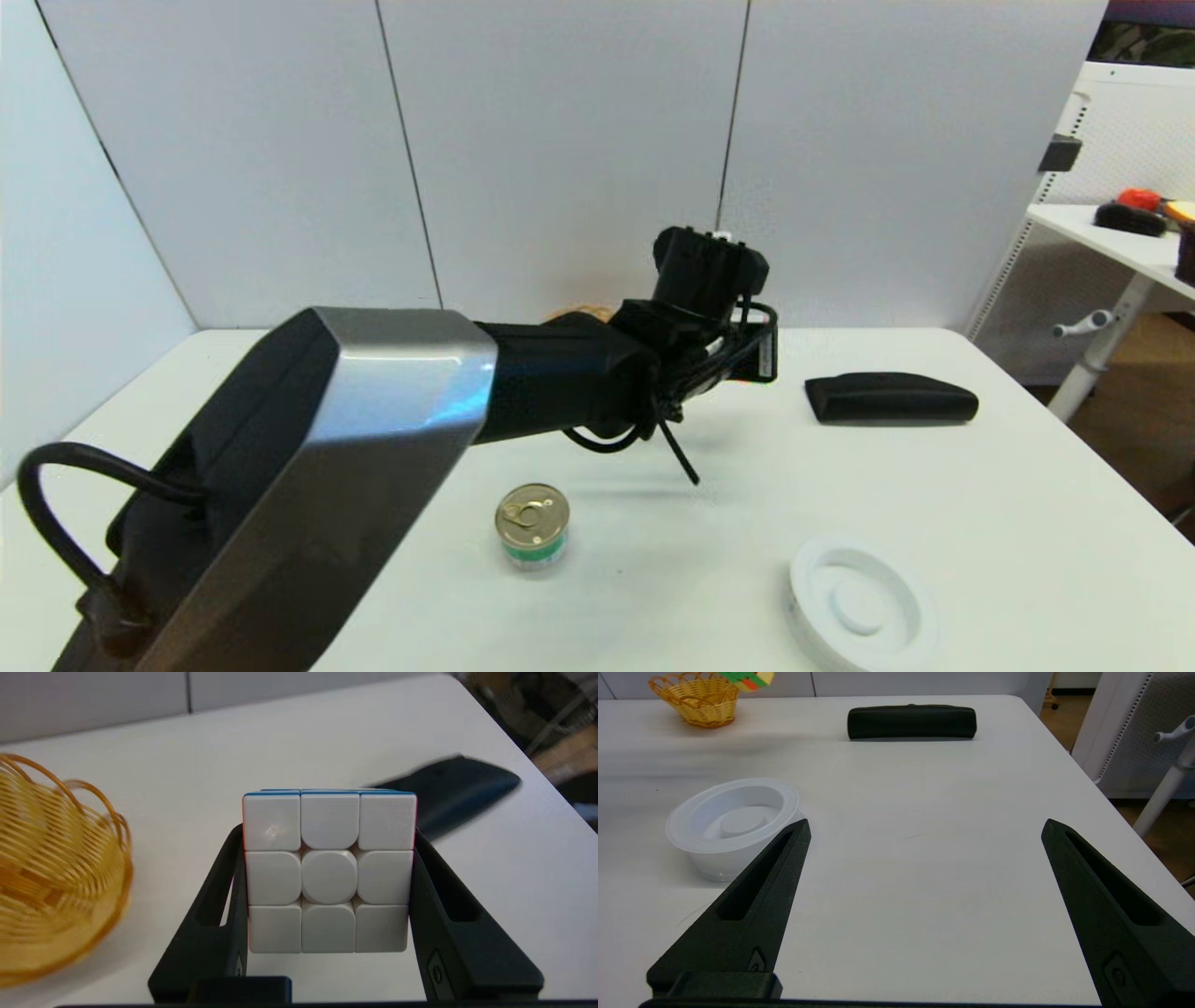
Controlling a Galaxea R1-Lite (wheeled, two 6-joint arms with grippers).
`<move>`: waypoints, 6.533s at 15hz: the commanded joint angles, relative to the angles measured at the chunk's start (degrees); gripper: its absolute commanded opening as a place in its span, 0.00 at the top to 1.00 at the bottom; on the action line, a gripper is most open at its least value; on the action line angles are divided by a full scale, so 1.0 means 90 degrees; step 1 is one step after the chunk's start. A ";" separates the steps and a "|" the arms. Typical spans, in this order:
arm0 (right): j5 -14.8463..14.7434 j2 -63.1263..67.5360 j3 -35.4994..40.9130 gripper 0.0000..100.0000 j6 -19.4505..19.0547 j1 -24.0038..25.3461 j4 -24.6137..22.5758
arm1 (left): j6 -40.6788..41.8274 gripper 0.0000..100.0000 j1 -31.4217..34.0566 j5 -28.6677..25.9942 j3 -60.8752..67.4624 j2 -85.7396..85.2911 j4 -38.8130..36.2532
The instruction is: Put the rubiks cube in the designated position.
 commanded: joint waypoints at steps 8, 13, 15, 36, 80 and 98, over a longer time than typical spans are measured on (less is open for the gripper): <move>0.0000 0.0008 0.0010 0.00 0.0009 0.0001 -0.0005 | 0.1007 1.00 0.0077 0.0470 -0.0012 0.0789 -0.1511; 0.0000 0.0008 0.0010 0.00 0.0009 0.0001 -0.0005 | 0.1398 1.00 0.0301 0.0636 -0.0012 0.0906 -0.1970; 0.0000 0.0008 0.0010 0.00 0.0009 0.0001 -0.0005 | 0.1398 1.00 0.0331 0.0626 -0.0061 0.0994 -0.2175; 0.0000 0.0008 0.0010 0.00 0.0009 0.0001 -0.0005 | 0.1681 0.00 0.0331 0.0587 -0.0061 0.0232 -0.1853; 0.0000 0.0008 0.0010 0.00 0.0009 0.0001 -0.0005 | 0.2599 0.00 0.5545 -0.1571 1.2566 -1.5247 0.0676; -0.0010 0.0008 0.0000 0.00 0.0009 0.0001 0.0034 | 0.1798 0.00 0.5545 -0.1258 1.2566 -1.5237 0.0647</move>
